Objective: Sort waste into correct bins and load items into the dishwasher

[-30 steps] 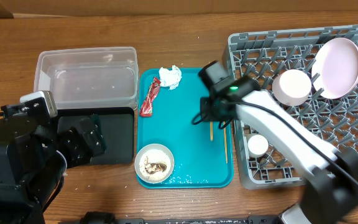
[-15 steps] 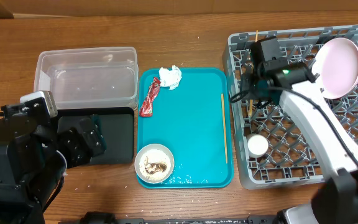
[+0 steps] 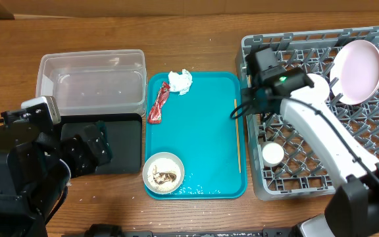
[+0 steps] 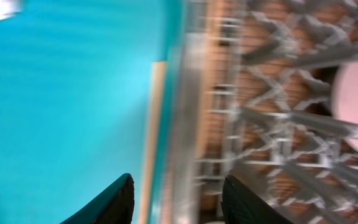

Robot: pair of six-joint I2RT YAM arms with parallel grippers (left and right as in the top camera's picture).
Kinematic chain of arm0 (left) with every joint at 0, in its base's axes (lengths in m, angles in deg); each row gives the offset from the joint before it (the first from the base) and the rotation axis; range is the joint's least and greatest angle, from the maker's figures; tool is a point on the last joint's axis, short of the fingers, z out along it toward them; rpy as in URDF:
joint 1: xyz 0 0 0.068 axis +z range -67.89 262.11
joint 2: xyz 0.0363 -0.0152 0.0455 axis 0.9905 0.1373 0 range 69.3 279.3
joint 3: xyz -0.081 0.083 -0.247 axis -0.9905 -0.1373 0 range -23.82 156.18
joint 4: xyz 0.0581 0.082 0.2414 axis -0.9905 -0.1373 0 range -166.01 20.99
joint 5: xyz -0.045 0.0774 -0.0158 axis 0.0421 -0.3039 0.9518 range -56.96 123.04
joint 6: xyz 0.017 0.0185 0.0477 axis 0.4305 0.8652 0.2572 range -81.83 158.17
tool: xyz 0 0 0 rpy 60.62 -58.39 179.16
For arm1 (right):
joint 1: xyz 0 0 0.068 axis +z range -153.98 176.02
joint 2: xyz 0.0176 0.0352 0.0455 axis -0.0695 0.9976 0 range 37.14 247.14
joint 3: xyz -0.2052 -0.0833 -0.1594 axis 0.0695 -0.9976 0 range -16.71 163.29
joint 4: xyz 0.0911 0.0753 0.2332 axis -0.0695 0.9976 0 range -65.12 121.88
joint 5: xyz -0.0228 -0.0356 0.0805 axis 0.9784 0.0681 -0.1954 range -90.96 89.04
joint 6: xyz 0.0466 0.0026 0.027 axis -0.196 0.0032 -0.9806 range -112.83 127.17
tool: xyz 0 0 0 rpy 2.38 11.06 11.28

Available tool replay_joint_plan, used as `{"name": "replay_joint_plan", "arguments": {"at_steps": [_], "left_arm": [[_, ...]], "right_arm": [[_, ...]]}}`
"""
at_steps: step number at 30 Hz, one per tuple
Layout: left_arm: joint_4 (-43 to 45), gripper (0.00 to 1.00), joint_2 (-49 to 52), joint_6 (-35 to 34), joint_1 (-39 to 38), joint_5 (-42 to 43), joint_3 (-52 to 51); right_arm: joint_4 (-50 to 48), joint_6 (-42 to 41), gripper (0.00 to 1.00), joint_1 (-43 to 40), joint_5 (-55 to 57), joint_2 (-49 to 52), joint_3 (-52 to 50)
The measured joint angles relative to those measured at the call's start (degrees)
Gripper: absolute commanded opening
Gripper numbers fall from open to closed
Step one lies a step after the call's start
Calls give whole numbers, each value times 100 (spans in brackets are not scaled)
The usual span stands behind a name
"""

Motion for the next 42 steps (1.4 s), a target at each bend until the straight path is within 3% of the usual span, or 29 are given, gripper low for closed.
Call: {"name": "replay_joint_plan", "arguments": {"at_steps": [10, 24, 27, 42], "left_arm": [[0, 100, 0, 0, 0, 0, 0], [0, 100, 0, 0, 0, 0, 0], [0, 100, 0, 0, 0, 0, 0], [0, 100, 0, 0, 0, 0, 0]], "right_arm": [[-422, -671, 45, 1154, 74, -98, -330], [-732, -1106, 45, 1167, 785, 1263, -872], [-809, -1115, 38, 1167, 807, 1423, -872], [-839, -732, 32, 1167, 61, 1554, -822]]}}
